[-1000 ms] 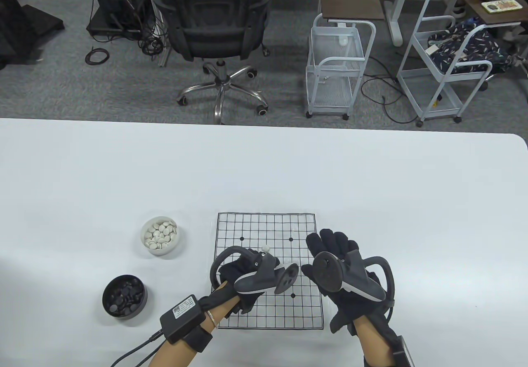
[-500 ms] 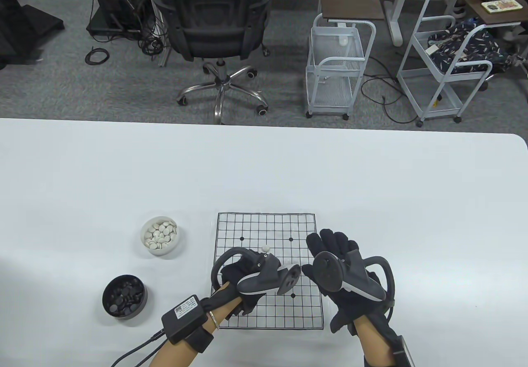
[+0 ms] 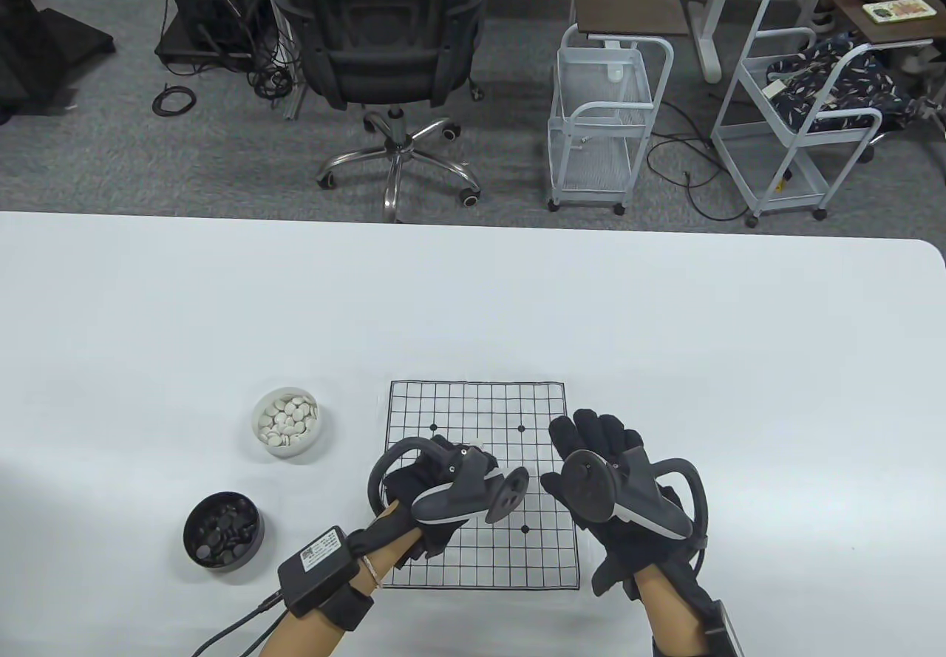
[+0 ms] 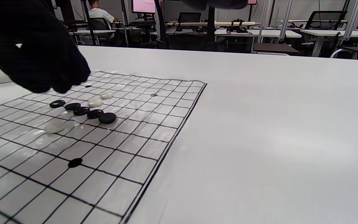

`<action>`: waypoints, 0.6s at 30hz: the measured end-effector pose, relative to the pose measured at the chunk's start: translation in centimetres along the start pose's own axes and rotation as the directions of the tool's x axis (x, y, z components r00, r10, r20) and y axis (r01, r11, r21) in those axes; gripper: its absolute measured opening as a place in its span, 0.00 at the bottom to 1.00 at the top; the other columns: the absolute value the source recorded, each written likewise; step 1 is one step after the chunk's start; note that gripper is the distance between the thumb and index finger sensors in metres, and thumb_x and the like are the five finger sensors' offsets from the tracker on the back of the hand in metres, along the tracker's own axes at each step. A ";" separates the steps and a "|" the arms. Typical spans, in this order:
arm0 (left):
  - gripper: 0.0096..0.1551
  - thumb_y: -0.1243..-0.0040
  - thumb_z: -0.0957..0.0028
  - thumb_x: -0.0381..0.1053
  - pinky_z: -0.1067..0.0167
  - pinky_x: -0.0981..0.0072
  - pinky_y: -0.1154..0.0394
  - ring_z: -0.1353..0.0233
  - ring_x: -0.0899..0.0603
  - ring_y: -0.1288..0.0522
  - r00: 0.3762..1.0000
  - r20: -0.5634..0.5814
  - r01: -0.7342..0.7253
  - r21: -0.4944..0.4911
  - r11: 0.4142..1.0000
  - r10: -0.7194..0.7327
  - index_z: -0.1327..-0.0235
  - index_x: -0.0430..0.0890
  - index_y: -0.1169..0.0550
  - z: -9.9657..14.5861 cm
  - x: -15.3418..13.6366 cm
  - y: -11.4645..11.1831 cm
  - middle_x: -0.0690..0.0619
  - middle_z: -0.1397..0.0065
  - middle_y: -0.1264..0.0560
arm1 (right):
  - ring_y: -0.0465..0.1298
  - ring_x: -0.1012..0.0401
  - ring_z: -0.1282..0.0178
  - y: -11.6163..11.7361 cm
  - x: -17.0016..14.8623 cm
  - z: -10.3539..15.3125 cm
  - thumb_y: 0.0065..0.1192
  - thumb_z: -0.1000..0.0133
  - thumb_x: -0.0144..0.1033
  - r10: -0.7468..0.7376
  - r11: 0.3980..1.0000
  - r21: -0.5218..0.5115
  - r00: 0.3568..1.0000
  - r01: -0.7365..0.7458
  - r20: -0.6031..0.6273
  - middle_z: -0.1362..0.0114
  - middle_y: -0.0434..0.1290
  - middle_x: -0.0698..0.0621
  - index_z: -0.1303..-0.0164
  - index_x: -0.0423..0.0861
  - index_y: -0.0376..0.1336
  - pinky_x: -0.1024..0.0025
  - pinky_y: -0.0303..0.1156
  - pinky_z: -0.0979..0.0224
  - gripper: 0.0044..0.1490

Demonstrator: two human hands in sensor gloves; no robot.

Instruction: Place Go stones in plus sign pattern

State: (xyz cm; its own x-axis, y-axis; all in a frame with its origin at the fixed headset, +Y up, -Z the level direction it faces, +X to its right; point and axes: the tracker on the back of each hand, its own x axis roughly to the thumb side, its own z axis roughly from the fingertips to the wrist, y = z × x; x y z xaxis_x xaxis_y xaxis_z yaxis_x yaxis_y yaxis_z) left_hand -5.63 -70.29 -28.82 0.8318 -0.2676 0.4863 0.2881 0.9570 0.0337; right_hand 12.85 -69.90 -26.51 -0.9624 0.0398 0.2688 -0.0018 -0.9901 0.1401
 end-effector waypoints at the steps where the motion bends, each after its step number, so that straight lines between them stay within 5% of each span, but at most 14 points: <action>1: 0.29 0.39 0.56 0.62 0.34 0.58 0.20 0.47 0.59 0.11 1.000 -0.022 -0.001 -0.010 1.000 0.001 0.41 0.57 0.19 0.3 -1.0 0.4 0.62 0.42 0.12 | 0.50 0.36 0.13 0.0 0.0 0.0 0.39 0.37 0.58 0.000 1.000 -0.001 1.000 0.000 0.001 0.11 0.48 0.36 0.12 0.46 0.41 0.43 0.49 0.18 0.47; 6: 0.35 0.42 0.54 0.64 0.29 0.51 0.24 0.37 0.53 0.14 0.979 -0.202 0.026 -0.046 0.999 -0.035 0.32 0.57 0.24 1.8 -7.9 0.8 0.60 0.33 0.16 | 0.50 0.36 0.13 0.0 0.0 0.0 0.39 0.37 0.58 0.004 1.000 -0.001 1.000 -0.004 0.002 0.11 0.48 0.36 0.12 0.46 0.41 0.43 0.49 0.18 0.47; 12: 0.36 0.43 0.54 0.65 0.27 0.48 0.27 0.33 0.51 0.16 0.901 -0.429 -0.008 -0.160 0.987 -0.062 0.29 0.57 0.27 2.9 -16.4 -1.9 0.59 0.28 0.19 | 0.50 0.36 0.13 0.0 0.0 0.0 0.39 0.37 0.58 0.003 1.000 0.002 1.000 -0.003 -0.001 0.12 0.48 0.36 0.12 0.46 0.41 0.43 0.49 0.18 0.47; 18: 0.36 0.41 0.54 0.63 0.29 0.50 0.26 0.35 0.51 0.15 0.850 -0.519 -0.083 -0.300 0.950 -0.090 0.30 0.56 0.26 2.2 -19.8 -5.9 0.58 0.29 0.18 | 0.50 0.36 0.13 0.0 0.0 -0.1 0.39 0.37 0.58 0.009 1.000 0.015 1.000 -0.009 -0.011 0.11 0.48 0.36 0.12 0.46 0.41 0.43 0.49 0.18 0.47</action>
State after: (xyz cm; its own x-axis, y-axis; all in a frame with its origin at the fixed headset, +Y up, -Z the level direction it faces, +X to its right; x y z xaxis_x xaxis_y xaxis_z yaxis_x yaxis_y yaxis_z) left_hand -24.88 -70.43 -36.74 0.9276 -0.3713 -0.0423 0.3472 0.8981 -0.2699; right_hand 12.86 -69.90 -26.58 -0.9653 0.0297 0.2595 0.0104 -0.9883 0.1521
